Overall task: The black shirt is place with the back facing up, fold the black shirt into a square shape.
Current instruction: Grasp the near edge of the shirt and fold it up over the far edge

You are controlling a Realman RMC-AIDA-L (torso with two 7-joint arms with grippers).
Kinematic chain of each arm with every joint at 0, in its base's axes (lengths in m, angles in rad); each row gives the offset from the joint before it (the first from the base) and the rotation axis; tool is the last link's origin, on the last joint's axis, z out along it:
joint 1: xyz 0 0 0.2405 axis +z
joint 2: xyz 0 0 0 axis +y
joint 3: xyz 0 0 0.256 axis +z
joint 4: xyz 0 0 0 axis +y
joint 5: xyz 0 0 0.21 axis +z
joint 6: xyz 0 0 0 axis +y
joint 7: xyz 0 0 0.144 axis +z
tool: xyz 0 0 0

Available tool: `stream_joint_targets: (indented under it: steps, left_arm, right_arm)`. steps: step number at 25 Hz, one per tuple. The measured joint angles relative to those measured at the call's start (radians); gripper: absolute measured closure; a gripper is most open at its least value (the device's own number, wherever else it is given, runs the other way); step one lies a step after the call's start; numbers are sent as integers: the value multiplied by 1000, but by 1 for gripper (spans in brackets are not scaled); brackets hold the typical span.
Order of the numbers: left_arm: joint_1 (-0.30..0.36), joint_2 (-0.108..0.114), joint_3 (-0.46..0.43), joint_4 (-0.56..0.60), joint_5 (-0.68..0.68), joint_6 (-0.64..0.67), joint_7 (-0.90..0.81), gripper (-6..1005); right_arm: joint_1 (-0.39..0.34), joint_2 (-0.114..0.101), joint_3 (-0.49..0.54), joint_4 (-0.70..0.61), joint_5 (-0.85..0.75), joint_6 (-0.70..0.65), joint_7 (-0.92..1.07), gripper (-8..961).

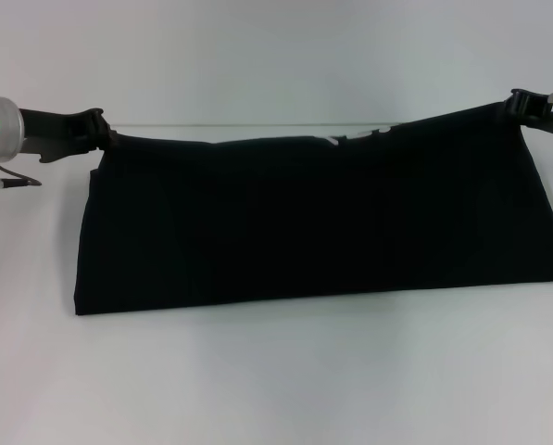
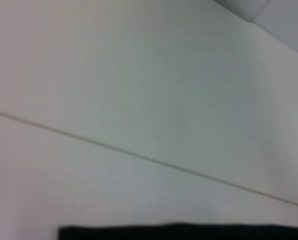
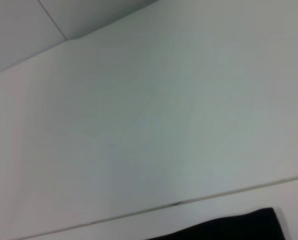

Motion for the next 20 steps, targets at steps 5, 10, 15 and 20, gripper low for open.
stream_joint_targets:
  steps: [5, 10, 15, 20]
  left_arm:
    - [-1, -22, 38, -14, 1, -124, -5, 944]
    - [-3, -27, 50, -33, 5, -183, -15, 942]
    - [-5, -29, 54, -40, 9, -208, -17, 941]
    - [-3, -32, 72, -60, 10, -247, -23, 939]
  right_arm:
    - [7, 13, -27, 77, 4, 172, -9, 901]
    - [15, 23, -49, 111, 5, 250, -11, 897]
    - [31, 28, -60, 118, 2, 272, -12, 894]
    - [38, 29, -83, 119, 1, 289, -12, 890]
